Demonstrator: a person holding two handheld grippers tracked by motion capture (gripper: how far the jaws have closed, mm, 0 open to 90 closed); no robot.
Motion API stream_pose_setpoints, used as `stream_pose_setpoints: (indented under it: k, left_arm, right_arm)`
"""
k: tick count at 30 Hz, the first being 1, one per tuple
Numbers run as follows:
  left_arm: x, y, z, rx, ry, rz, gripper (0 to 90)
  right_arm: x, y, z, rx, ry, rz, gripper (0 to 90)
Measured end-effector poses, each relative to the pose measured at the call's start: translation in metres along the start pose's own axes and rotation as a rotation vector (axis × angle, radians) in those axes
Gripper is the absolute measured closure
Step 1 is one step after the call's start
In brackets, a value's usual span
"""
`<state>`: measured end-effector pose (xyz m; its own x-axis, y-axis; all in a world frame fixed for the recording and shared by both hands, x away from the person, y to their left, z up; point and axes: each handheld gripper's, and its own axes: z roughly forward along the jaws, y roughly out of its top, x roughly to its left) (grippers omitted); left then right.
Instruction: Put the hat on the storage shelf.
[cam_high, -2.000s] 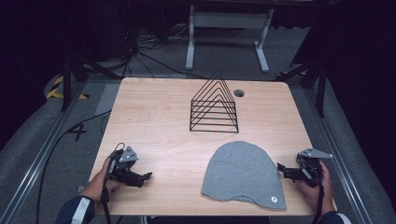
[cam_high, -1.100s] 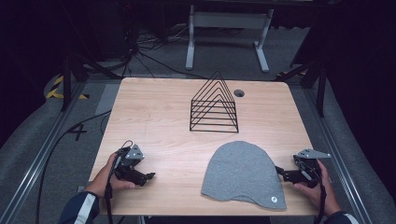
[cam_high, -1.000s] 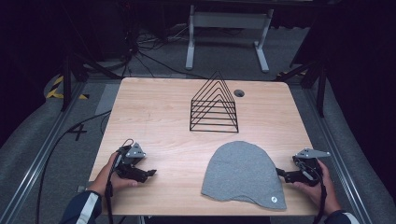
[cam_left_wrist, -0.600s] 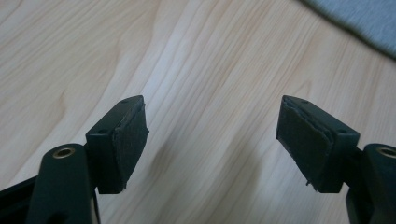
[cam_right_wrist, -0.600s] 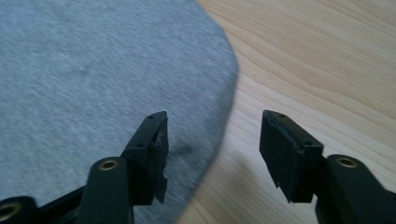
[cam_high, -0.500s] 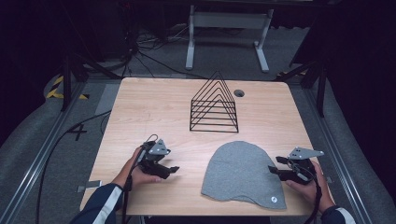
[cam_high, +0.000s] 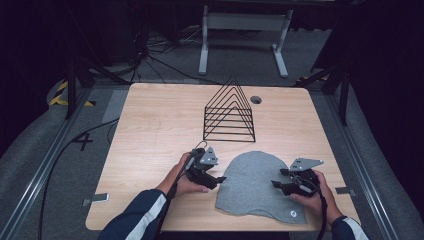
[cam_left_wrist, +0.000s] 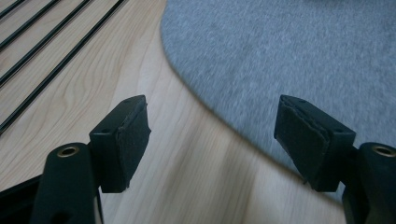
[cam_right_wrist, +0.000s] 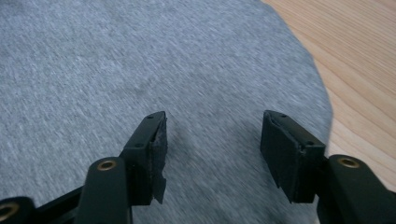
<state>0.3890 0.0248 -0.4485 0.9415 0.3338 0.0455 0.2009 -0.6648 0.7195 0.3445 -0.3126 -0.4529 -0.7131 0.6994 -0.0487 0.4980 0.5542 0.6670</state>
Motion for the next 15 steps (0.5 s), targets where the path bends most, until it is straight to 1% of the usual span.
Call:
stream_pose_setpoints:
  k: [2,3,5,7,8,9,10,11,12,13,14,15]
  left_arm:
    - [-0.003,0.003,0.011,0.011,0.000,-0.003,26.6]
    - [-0.003,0.003,0.014,0.017,0.006,0.000,26.6]
    - [-0.003,0.003,0.021,0.033,-0.006,-0.016,26.4]
    - [-0.004,0.002,0.023,0.041,-0.002,-0.014,26.2]
    - [-0.004,-0.001,0.025,0.046,0.006,-0.010,25.9]
    - [-0.004,-0.001,0.025,0.046,0.006,-0.010,26.2]
    - [-0.004,-0.003,0.023,0.049,0.009,-0.018,25.6]
    - [-0.005,-0.004,0.022,0.053,0.013,-0.014,25.3]
    - [-0.005,-0.004,0.020,0.058,0.020,0.001,25.3]
    - [-0.005,-0.004,0.020,0.058,0.020,0.001,25.3]
    - [-0.006,-0.006,0.016,0.074,0.028,0.011,25.3]
    - [-0.006,-0.007,0.014,0.079,0.036,0.019,25.3]
  right_arm:
    - [0.002,0.001,0.003,0.008,0.003,-0.002,39.6]
    - [0.002,0.001,0.004,0.004,0.013,0.002,38.9]
    - [0.003,0.003,0.005,0.004,0.011,0.001,38.4]
    - [0.004,0.003,0.007,0.002,0.019,0.002,37.8]
    - [0.004,0.004,0.007,0.003,0.015,-0.002,37.4]
    - [0.005,0.005,0.008,0.005,0.014,-0.001,37.2]
    - [0.006,0.006,0.009,0.004,0.016,-0.004,37.2]
    - [0.007,0.006,0.010,0.004,0.017,-0.007,37.2]
    - [0.008,0.008,0.011,0.005,0.019,-0.010,37.1]
    - [0.008,0.008,0.011,0.005,0.019,-0.010,37.1]
    - [0.010,0.011,0.014,0.005,0.023,-0.019,37.0]
    - [0.010,0.011,0.014,0.005,0.023,-0.019,37.0]
